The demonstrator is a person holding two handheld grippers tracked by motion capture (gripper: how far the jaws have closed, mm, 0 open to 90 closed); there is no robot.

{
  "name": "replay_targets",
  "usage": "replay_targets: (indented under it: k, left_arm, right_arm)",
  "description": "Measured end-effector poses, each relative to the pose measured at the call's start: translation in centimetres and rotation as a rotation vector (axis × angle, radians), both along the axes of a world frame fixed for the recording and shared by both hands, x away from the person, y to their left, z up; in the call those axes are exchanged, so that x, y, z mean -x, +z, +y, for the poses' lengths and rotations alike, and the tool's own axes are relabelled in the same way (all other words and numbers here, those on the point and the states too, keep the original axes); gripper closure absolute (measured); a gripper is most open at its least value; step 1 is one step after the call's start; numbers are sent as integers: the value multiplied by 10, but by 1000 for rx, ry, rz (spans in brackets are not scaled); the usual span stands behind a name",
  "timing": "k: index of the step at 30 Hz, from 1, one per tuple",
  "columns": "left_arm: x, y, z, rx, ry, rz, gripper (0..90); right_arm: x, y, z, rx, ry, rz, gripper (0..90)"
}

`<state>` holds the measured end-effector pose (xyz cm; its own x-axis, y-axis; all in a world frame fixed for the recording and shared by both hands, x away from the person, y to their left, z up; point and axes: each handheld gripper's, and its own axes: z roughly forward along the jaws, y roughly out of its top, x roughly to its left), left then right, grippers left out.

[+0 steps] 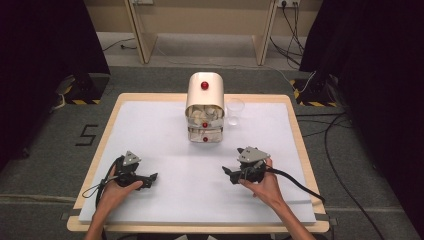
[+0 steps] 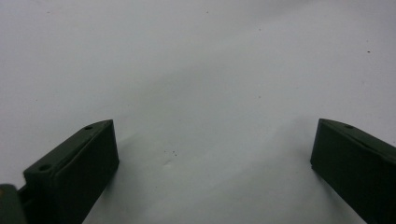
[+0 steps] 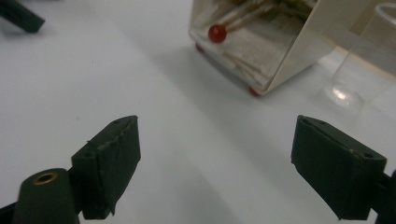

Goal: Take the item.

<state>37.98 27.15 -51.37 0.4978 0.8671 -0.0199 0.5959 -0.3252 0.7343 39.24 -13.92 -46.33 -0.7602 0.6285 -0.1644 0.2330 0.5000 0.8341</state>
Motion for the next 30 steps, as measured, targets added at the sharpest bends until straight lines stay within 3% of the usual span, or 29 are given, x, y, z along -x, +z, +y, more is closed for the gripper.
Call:
replay_targets:
  k: [4, 10, 19, 30]
  left_arm:
    - [0, 0, 0, 0, 0, 0, 0]
    - [0, 0, 0, 1, 0, 0, 0]
    - [0, 0, 0, 1, -1, 1, 0]
    - [0, 0, 0, 1, -1, 1, 0]
  right_arm:
    - [-8, 12, 6, -32, 13, -34, 195]
    - [-13, 29, 15, -43, 22, -77, 220]
    - [-22, 43, 21, -88, 29, -86, 259]
    - [-28, 52, 31, -58, 31, -101, 268]
